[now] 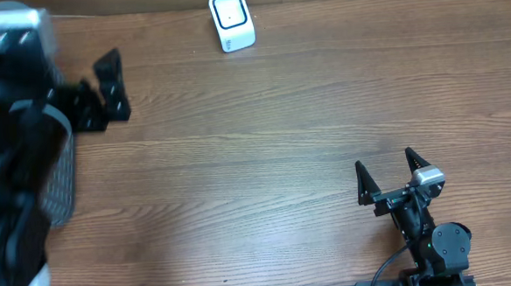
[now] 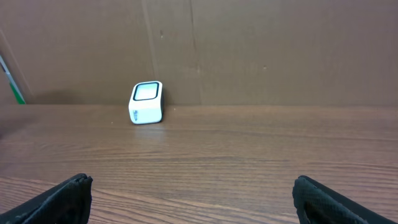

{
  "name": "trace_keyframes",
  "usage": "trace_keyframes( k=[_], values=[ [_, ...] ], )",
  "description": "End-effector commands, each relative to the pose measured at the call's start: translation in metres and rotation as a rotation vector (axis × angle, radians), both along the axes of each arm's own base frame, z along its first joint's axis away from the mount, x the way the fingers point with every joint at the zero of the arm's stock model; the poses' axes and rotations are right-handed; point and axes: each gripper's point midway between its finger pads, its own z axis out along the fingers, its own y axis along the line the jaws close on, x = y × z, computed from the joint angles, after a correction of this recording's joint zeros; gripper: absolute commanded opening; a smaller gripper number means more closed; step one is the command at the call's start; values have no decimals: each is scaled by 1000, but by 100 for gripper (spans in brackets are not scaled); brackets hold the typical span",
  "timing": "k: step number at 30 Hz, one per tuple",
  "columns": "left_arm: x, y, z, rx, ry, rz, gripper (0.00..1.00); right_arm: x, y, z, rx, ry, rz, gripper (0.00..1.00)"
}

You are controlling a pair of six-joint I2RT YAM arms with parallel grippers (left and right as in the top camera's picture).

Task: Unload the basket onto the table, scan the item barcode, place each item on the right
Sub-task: 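Reach the left gripper into the basket and grasp the yellow bottle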

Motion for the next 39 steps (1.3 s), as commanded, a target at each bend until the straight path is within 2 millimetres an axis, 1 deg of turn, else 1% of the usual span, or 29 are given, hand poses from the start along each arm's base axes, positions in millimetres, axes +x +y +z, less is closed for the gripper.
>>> trace_keyframes(
  k=[1, 5, 6, 8, 12, 18, 21, 24, 27, 30, 32, 33, 35, 39],
  values=[
    [16, 11, -6, 56, 26, 50, 100, 1, -2, -3, 0, 2, -10, 100],
    [28, 44, -28, 39, 111, 205, 99, 1, -2, -3, 0, 1, -10, 100],
    [31, 60, -35, 31, 138, 256, 99, 1, -2, -3, 0, 1, -9, 100],
    [30, 82, -44, 9, 169, 323, 100, 1, -2, -3, 0, 1, -9, 100],
    [21, 129, -54, -42, 203, 442, 100, 1, -2, -3, 0, 1, -10, 100],
    [5, 184, -62, -111, 217, 600, 100, 1, -2, -3, 0, 1, -9, 100],
    [5, 199, -72, -124, 244, 639, 100, 1, -2, -3, 0, 1, -10, 100],
    [11, 212, -86, -117, 290, 651, 100, 1, -2, -3, 0, 1, -10, 100],
    [16, 227, -114, -118, 386, 658, 100, 1, -2, -3, 0, 1, -10, 100],
    [16, 239, -149, -154, 509, 671, 100, 1, -2, -3, 0, 1, -9, 100],
    [16, 243, -166, -174, 571, 665, 100, 1, -2, -3, 0, 1, -10, 100],
    [17, 245, -178, -187, 612, 644, 100, 1, -2, -3, 0, 1, -9, 100],
    [14, 254, -201, -231, 683, 647, 100, 1, -2, -3, 0, 1, -10, 100],
    [6, 270, -231, -283, 777, 677, 100, 1, -2, -3, 0, 1, -10, 100]
  ],
)
